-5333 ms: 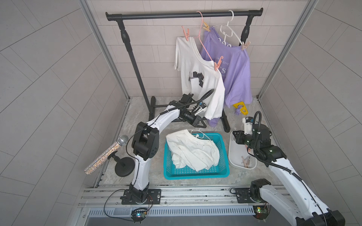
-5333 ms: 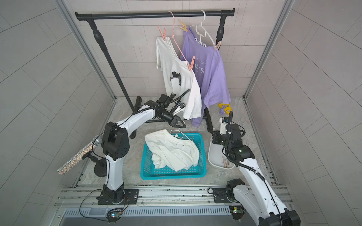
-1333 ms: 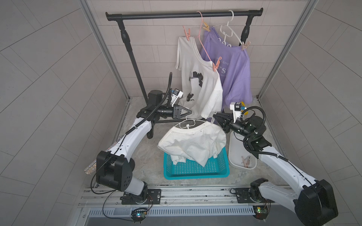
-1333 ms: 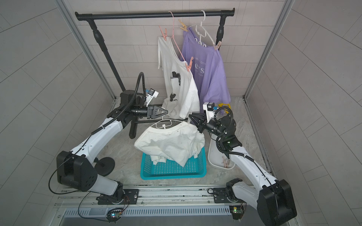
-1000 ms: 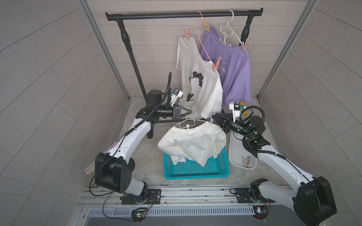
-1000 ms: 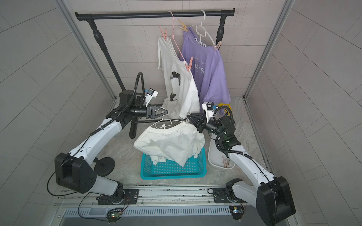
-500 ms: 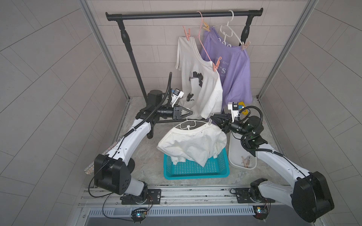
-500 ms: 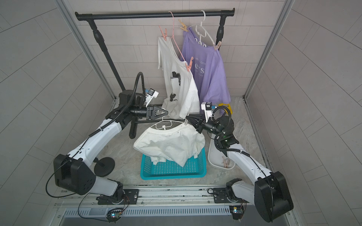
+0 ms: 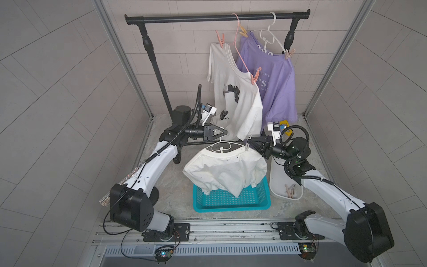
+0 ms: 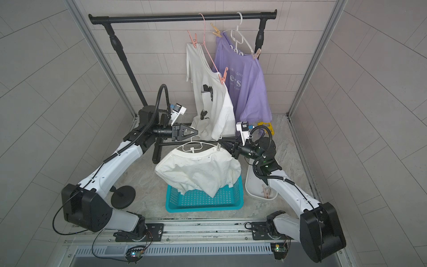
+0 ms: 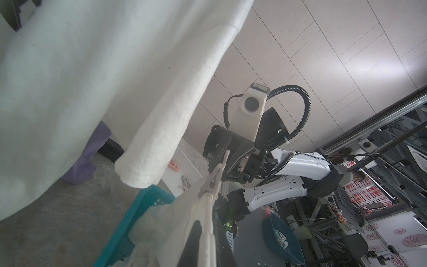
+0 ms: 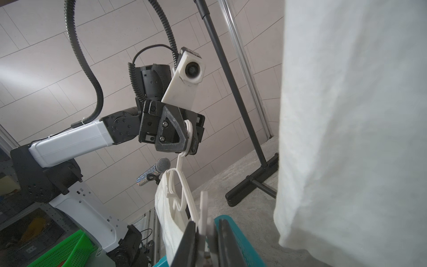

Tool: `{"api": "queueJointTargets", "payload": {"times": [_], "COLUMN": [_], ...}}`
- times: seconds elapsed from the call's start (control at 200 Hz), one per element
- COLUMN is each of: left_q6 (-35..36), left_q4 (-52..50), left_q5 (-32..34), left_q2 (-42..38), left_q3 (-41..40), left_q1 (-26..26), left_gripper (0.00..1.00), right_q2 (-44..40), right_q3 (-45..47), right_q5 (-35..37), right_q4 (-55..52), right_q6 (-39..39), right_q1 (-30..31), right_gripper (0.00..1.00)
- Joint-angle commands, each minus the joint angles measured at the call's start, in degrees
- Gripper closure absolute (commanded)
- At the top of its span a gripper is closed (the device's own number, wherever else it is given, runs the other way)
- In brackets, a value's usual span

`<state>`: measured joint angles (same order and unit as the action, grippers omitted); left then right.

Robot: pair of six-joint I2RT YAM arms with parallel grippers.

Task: Use clothespins to secure the t-shirt on both sides of the hanger
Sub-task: Clamp the T-shirt on the hanger.

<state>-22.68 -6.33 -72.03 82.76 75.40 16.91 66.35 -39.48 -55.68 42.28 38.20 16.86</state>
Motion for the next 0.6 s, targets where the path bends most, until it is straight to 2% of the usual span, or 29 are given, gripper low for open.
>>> {"api": "queueJointTargets", "payload": {"times": [0.0,0.165,0.375,0.455,0.595], "left_q6": [-1.1,-1.0,-0.8,-0.7,-0.5], "left_q4": [3.5,3.8,4.1,4.2,4.2], "left_q5": [-1.7,-1.4,-1.4,-1.2,-0.9], "left_q2": [-2.5,-2.5,-2.2,-1.9,-1.6], "left_q3": [0.0,-0.3,-0.5,-0.6,-0.5], "left_q1": [0.2,0.3,0.2,0.3,0.2], "left_gripper": [1.00,1.00,1.00,1.00,1.00], "right_q2": [1.2,3.2,2.6,1.9,0.8], "right_q3": [0.3,-0.2,-0.2,-0.6,-0.9], "right_q5": [-3.8,-5.8,-4.7,-4.2,-3.0], "right_q4": [2.1,4.0,1.2,-1.6,-5.7], "right_q6": [2.7,5.2,3.2,1.4,-1.0], "right_q1": [-0.3,-1.1,-1.4,-1.4,-1.4], "right_gripper": [1.00,1.00,0.99,0.92,0.65]}}
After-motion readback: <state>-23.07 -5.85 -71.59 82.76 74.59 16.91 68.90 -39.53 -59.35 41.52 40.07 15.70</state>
